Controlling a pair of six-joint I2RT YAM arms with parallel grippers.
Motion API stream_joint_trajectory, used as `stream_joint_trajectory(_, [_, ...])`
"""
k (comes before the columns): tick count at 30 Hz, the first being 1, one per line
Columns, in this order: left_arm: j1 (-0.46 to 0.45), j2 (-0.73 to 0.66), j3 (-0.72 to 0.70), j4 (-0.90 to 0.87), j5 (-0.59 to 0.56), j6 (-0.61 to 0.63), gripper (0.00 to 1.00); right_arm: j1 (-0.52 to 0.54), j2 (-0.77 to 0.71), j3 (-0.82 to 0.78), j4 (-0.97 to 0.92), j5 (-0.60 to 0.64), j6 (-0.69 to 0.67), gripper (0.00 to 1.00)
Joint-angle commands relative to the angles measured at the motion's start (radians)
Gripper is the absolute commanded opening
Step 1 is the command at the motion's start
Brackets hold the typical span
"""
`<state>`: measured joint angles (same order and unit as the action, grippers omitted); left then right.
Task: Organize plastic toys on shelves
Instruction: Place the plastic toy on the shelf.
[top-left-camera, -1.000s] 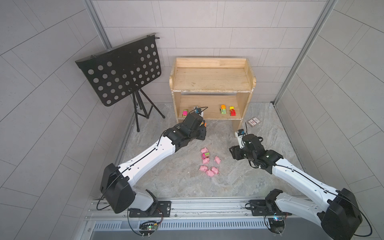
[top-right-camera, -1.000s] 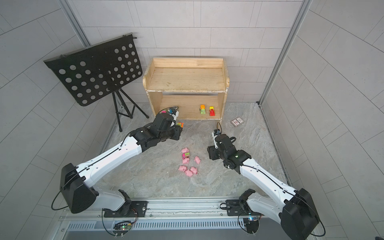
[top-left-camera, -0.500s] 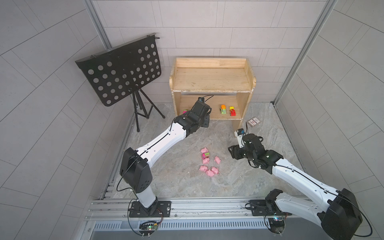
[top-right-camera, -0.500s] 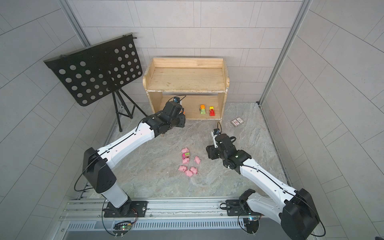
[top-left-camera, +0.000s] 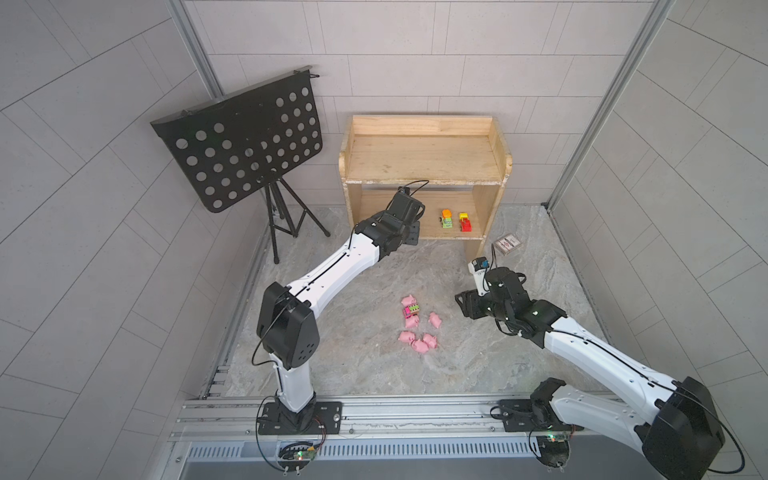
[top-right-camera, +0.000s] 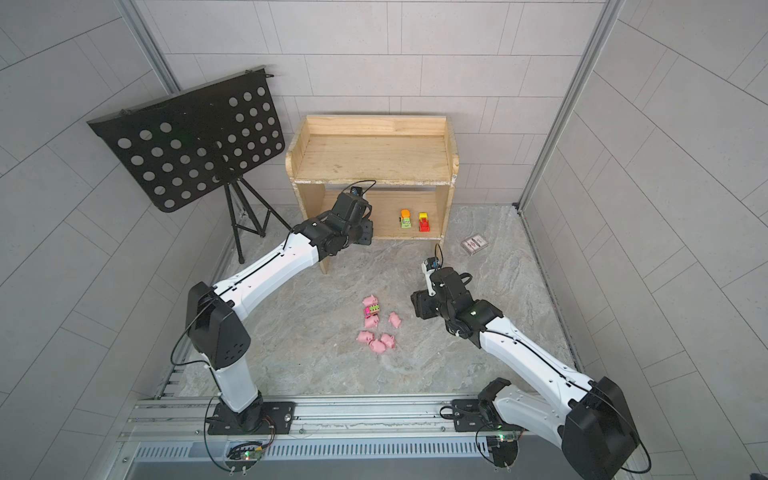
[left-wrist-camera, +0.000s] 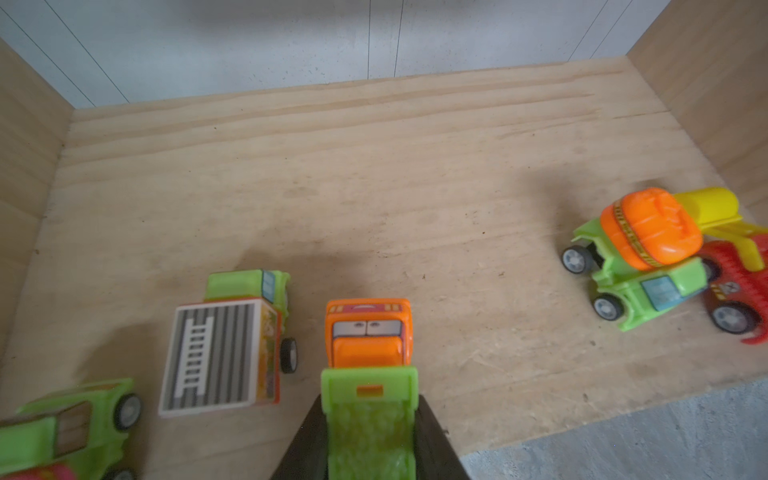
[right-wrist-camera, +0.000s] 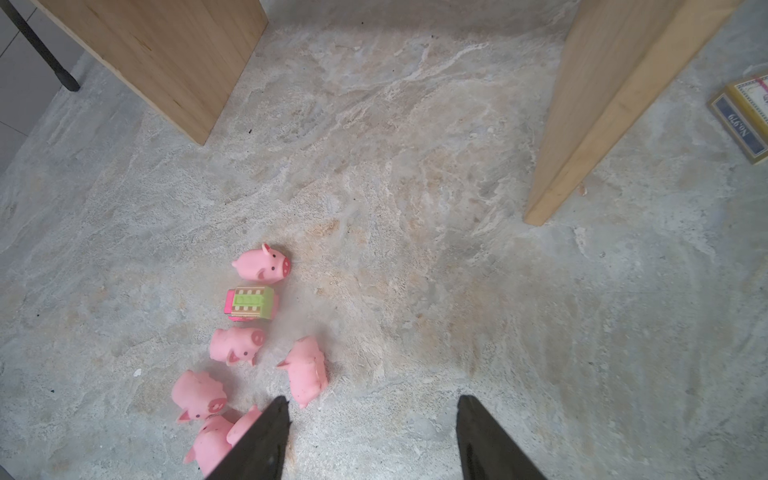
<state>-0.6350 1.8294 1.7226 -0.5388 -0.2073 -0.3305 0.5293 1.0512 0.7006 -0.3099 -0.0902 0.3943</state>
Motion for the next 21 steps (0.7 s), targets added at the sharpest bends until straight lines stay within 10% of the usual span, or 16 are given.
stream_joint_trajectory(1, [0.005, 0.016, 0.039, -0.032, 0.002, 0.015, 0.32, -0.001, -0.017, -0.003, 0.002, -0.005, 0.006, 0.66])
stream_joint_trajectory(21, [0.008, 0.012, 0.049, -0.061, 0.022, 0.019, 0.52, -0.001, 0.000, -0.003, 0.011, -0.020, 0.006, 0.66])
